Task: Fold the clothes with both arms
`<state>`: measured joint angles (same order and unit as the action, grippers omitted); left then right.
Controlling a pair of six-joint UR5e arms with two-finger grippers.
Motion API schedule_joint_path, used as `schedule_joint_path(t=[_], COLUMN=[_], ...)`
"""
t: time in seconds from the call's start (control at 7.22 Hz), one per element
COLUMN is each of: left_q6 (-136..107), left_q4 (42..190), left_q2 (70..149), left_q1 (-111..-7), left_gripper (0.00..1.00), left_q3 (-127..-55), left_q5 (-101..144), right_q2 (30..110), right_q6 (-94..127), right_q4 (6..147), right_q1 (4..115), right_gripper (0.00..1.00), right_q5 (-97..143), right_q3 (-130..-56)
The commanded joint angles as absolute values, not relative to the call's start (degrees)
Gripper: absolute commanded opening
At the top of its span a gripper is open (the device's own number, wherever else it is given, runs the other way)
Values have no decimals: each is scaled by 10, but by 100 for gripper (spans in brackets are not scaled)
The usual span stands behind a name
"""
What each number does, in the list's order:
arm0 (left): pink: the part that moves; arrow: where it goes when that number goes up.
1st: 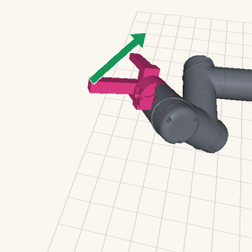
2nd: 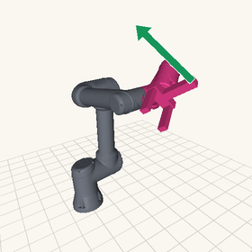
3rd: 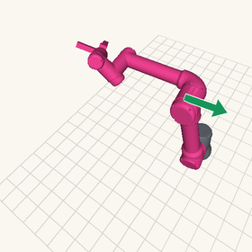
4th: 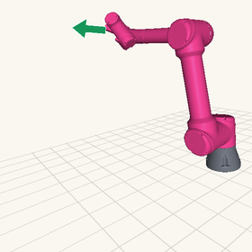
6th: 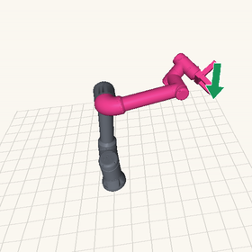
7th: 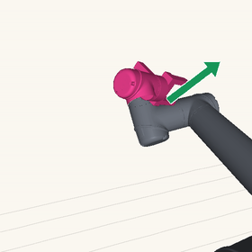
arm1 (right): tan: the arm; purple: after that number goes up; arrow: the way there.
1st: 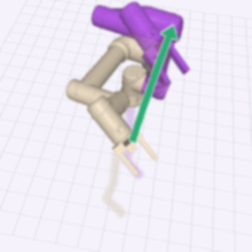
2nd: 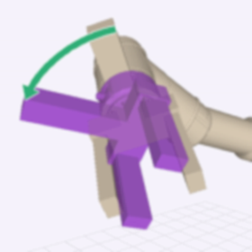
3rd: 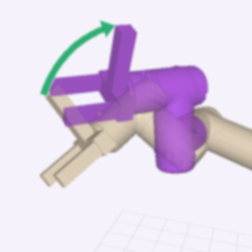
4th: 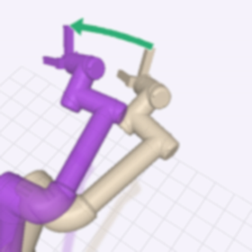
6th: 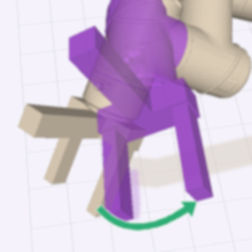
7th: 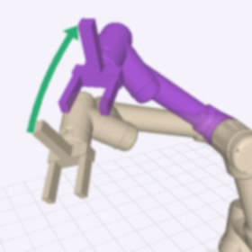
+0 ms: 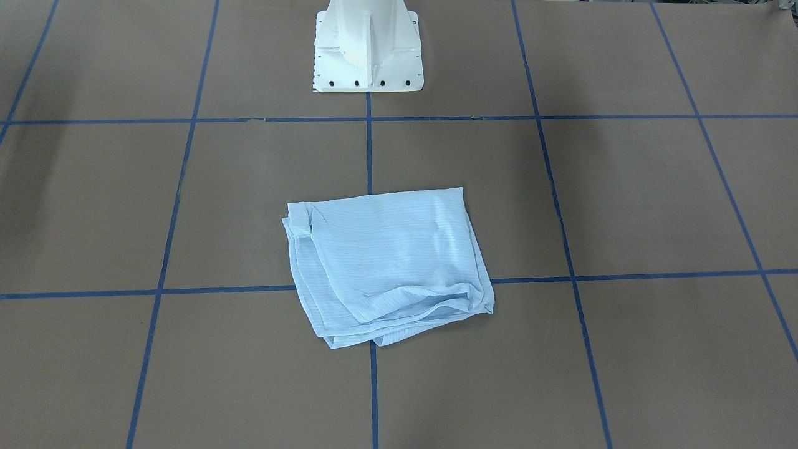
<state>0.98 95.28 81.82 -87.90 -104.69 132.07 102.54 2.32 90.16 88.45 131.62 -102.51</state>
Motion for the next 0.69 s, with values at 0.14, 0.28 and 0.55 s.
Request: schedule_joint_path(t=[0.14, 0.28, 0.55], left_q6=[10, 8, 6], left_q4=[936, 933, 941], left_q2=[790, 793, 791], left_q1=[-880, -880, -880], left_gripper=[100, 100, 100], left_q3=[-1033, -1040, -1043], left_q5=[1330, 1338, 1334], right_q2=[1026, 1026, 1024], right_q6=[23, 23, 25], right_q4=[901, 901, 901], right_q1=[885, 885, 885], right_gripper=[100, 100, 100], right_q5=[1317, 1317, 1317], right_q3=[-1025, -1026, -1027])
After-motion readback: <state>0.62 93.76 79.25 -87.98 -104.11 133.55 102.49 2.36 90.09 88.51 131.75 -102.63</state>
